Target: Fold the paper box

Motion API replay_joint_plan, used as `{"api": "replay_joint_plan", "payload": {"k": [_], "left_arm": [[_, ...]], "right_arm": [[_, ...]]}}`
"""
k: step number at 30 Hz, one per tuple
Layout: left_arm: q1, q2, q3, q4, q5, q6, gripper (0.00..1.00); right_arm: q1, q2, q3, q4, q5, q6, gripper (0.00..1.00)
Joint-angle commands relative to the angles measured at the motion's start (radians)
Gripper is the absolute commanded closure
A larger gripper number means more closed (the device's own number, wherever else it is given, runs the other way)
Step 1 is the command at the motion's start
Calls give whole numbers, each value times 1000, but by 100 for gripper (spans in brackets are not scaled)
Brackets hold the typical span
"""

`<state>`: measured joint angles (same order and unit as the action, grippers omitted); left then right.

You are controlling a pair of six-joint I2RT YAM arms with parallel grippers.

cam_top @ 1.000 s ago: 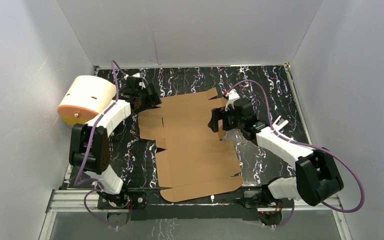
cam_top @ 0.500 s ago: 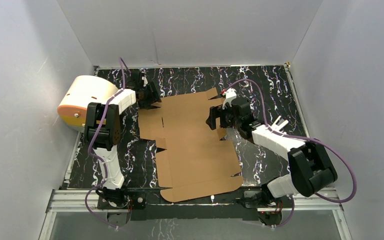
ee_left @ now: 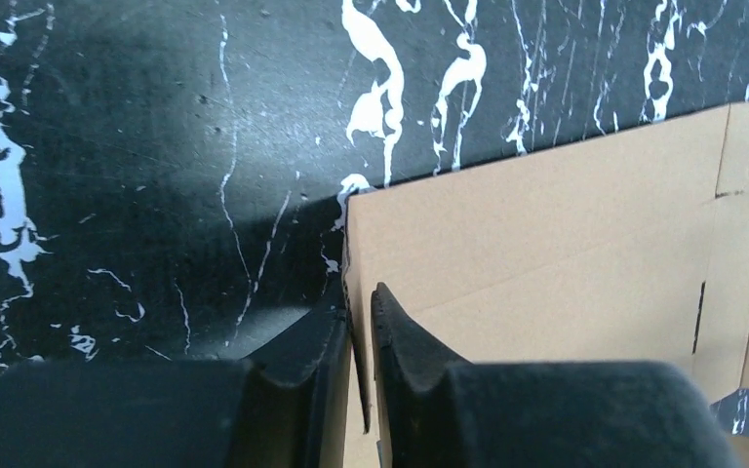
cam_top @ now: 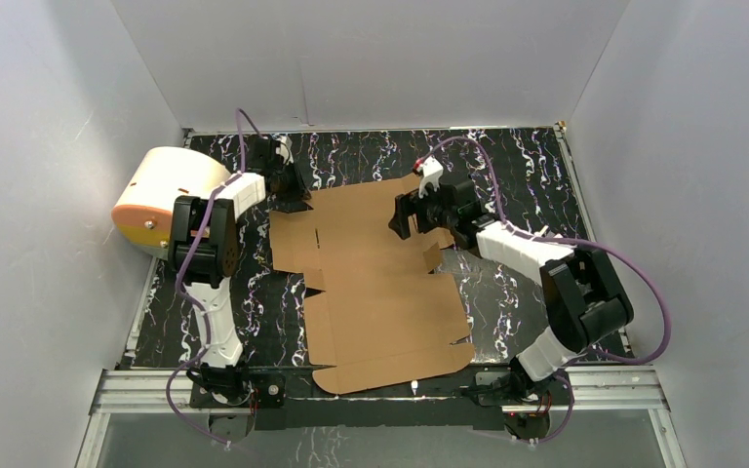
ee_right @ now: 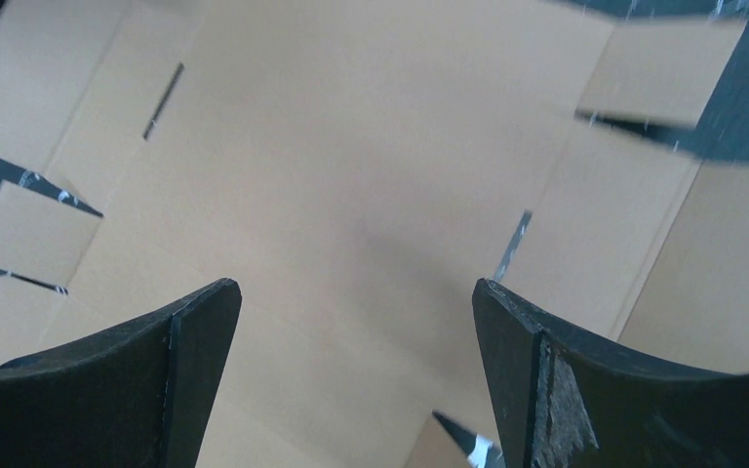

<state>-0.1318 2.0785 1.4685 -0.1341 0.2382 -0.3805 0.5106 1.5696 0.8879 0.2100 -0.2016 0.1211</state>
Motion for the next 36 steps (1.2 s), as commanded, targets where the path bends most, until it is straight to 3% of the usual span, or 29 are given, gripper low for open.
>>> {"api": "replay_joint_plan", "payload": {"k": [1,6,15,21,30,36], "left_arm": [[3,-129,-82,88,82,53,89],[-12,-236,-165,180,129,88,91],[-67,-394,-291,299,132,168,92],[-123,-469,-350,356,131,229,92],[-164,-560,-421,438,140,273,92],[-180,-569,-430,451,156,286,92]], "right_arm": [[-4,18,136,-26,-70,-114,2],[-10,70,302,-202,-138,-290,2],[-42,127,470,-285,-221,-552,2],[-73,229,656,-453,-281,-726,2],[-150,379,893,-708,-467,-889,2],[-161,488,1028,-826,-522,-938,8]]}}
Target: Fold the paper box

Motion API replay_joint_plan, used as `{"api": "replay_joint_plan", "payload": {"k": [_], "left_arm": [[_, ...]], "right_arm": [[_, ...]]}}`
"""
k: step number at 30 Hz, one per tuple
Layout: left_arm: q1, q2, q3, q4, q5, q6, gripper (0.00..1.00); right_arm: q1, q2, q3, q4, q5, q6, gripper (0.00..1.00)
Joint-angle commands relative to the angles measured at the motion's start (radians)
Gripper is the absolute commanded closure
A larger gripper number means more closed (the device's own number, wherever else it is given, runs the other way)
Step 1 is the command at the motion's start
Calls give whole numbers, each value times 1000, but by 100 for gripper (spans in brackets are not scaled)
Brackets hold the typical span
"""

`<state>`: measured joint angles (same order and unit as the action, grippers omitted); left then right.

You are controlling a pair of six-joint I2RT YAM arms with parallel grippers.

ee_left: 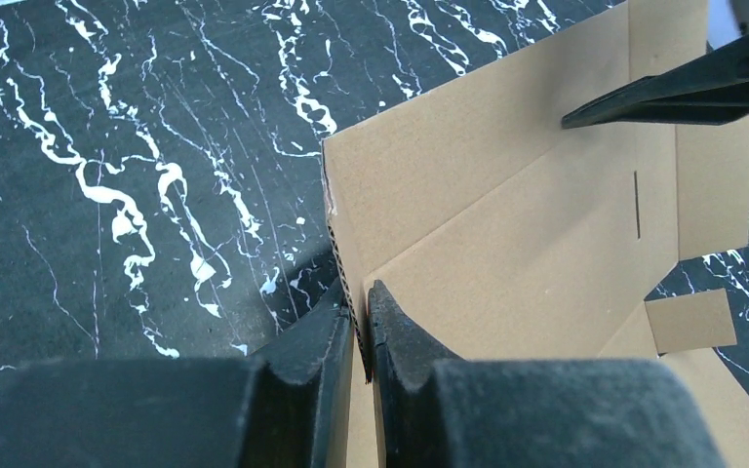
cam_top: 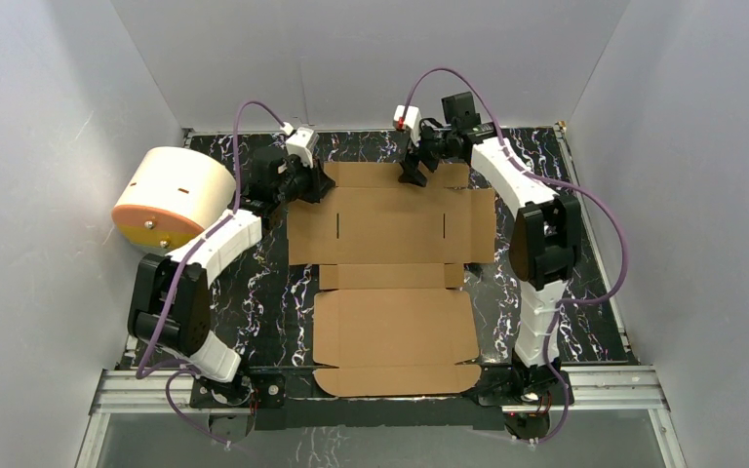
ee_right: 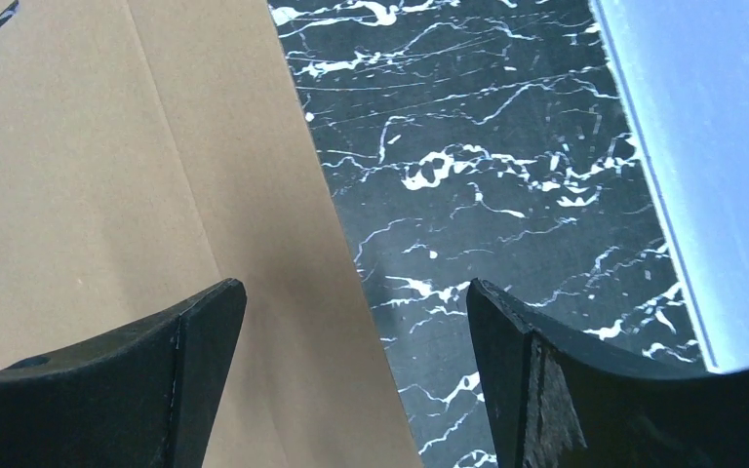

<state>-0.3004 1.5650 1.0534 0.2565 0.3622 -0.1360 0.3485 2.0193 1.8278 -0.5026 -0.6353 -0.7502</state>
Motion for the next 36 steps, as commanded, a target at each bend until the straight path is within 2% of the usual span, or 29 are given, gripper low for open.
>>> {"api": "replay_joint_plan", "payload": {"k": [1,8,10,12,17,19,27,32,36], "left_arm": [[-15,-58,-18,64,31,44,92],[-23,-65,-30,74,26,61,91],[-23,-67,-32,78,26,58,91],[-23,-69,-30,73,27,58,91],[-25,-76,-24,56,18,54,91],[-26,-83,-27,55,19,45,91],[-29,-138,-30,10,6,-6,79],[-29,-206,-62,-30,-61,-65,68],[-28,-291,-88,-84,-115,-124,64]], "right_arm": [[0,53,108,-134,-96,-79,10],[-4,78,149,-252,-199,-171,26],[-4,87,171,-306,-219,-194,33],[-3,93,188,-337,-240,-210,43],[-2,60,165,-341,-250,-213,75],[1,23,123,-320,-224,-211,83],[34,-177,-86,-140,-105,-226,100],[96,-291,-208,-40,25,-258,100],[129,-379,-308,51,115,-265,100]]}}
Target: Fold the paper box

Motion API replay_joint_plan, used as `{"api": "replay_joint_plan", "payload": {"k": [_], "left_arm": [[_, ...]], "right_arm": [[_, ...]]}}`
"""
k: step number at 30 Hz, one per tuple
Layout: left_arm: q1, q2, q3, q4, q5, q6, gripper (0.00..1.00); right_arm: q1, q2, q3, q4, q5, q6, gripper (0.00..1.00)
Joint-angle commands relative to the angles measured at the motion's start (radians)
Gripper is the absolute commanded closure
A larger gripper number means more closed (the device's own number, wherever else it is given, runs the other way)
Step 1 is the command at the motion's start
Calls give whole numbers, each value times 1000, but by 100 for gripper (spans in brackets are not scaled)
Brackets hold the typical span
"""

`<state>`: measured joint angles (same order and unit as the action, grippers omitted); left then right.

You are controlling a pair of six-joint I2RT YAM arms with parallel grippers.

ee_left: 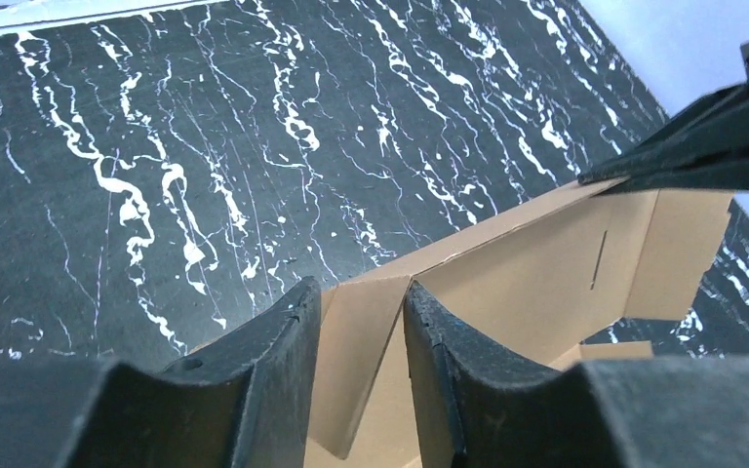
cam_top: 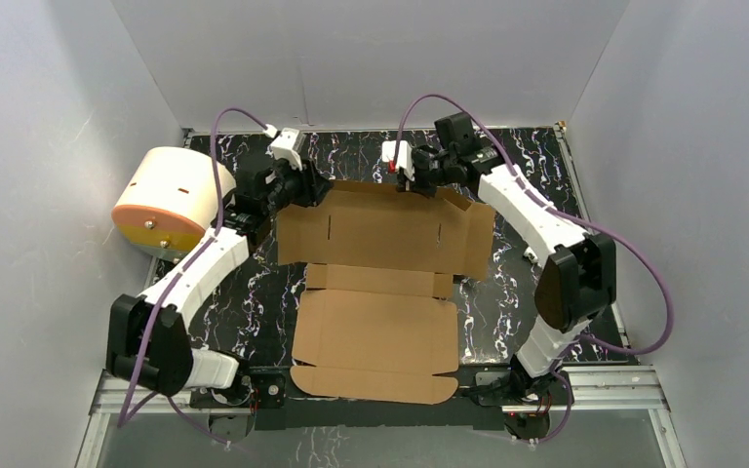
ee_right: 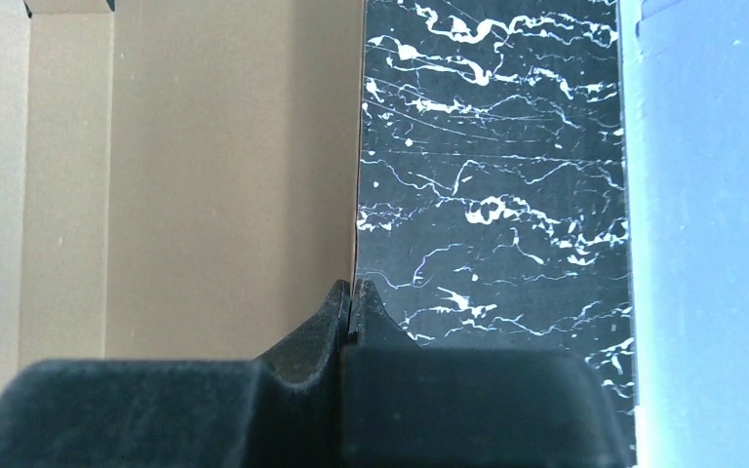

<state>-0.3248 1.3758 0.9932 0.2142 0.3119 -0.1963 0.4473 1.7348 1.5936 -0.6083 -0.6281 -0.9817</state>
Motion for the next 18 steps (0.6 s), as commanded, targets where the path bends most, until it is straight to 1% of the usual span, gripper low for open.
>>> {"api": "replay_joint_plan", "payload": {"k": [1,3,6,9,13,18], "left_arm": [[-4,-129,-36,-56,-88,-83,64],[-4,-182,-45,-95,-127,-107,62],[-4,-249,-36,-174,-148,-116,58],[-2,-313,-32,-241,-195,-140,58],[0,-384,-57,-295,-268,-195,57],[0,-423,-94,-350,-338,-250,55]], "right_arm": [[40,-117,-95,184,132,-38,100],[63,-169,-149,249,175,-54,100],[94,-255,-237,356,220,-102,100],[122,-312,-299,433,270,-151,100],[157,-353,-325,459,345,-221,100],[216,-386,-387,499,424,-304,100]]}}
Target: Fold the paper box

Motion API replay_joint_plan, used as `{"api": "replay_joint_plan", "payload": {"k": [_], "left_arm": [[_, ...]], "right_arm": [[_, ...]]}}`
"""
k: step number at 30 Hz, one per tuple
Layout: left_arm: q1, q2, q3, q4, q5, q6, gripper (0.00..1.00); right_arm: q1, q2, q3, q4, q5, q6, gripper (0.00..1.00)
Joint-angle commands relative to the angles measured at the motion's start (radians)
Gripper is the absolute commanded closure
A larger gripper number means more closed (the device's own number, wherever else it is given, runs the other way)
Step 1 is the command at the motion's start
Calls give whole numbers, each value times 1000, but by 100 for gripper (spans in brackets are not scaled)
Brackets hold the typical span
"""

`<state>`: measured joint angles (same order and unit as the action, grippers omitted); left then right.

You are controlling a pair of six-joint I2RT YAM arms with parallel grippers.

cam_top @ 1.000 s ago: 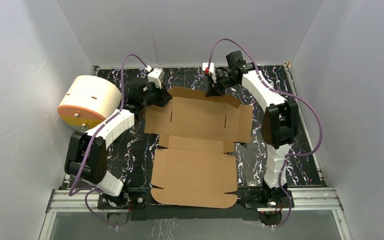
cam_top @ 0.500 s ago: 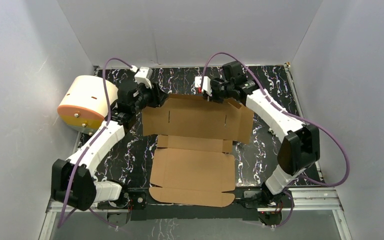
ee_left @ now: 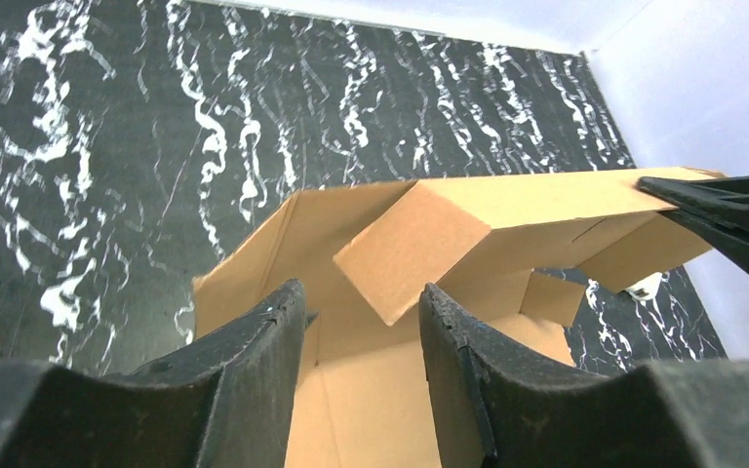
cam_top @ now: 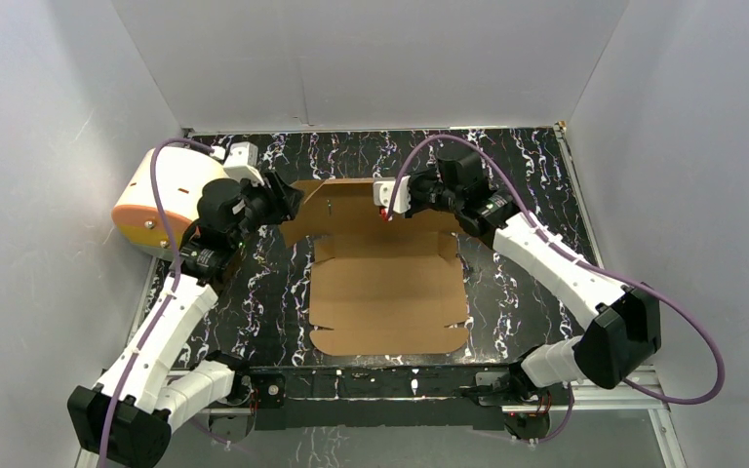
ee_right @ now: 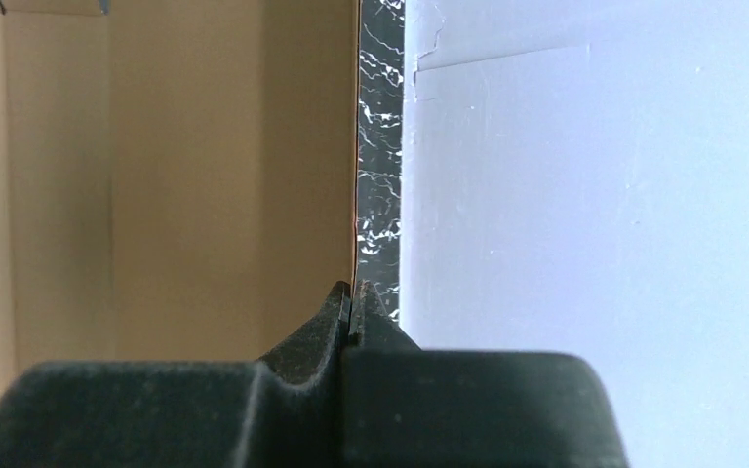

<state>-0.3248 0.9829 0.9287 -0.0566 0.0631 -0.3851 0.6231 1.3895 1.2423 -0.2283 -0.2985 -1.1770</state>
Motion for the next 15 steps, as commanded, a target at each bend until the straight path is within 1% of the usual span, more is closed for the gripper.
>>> {"api": "replay_joint_plan", "payload": {"k": [1,5,10,15], "left_arm": [[0,-34,-37,-83,-97,-67,54],[0,-43,-69,-97,-119,-79,53],[1,-43,-95,-95,-131,-83,53],[0,-38,-118,-74,-169,-82,53]], "right_arm": [[50,-47,-46,122,107,-116,100],[74,-68,-134,178,151,-139,100],[82,-94,-258,322,194,-150,100],[84,-94,-328,411,215,-158,100]]}}
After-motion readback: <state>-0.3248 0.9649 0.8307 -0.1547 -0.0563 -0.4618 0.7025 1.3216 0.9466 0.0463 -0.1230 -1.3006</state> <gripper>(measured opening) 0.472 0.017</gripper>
